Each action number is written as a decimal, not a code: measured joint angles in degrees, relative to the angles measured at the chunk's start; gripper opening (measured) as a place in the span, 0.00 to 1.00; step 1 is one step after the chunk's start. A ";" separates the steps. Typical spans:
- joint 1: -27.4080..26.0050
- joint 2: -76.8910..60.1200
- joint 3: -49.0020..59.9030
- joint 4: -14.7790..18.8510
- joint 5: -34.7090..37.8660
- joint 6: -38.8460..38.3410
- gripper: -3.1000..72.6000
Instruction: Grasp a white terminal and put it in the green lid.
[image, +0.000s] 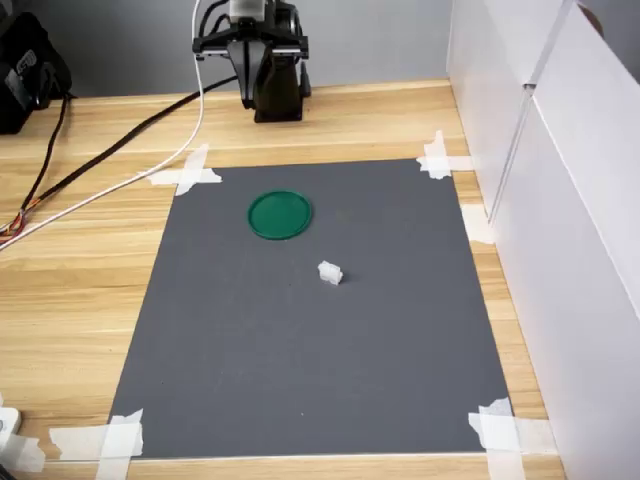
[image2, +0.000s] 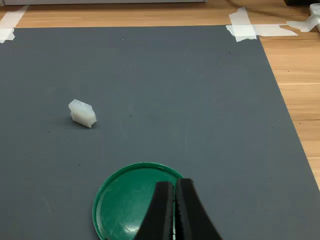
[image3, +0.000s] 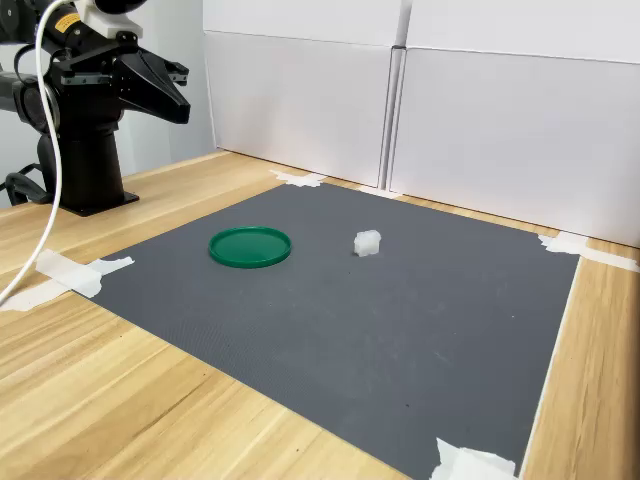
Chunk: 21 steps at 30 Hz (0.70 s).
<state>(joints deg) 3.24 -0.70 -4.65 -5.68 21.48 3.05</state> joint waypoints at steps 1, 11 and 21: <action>0.00 0.00 0.00 0.00 0.00 0.00 0.01; 0.00 0.00 0.00 0.00 0.00 0.00 0.01; 0.00 0.00 -0.52 0.96 0.73 0.00 0.01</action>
<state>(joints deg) 3.24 -0.70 -5.17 -4.71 22.20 3.05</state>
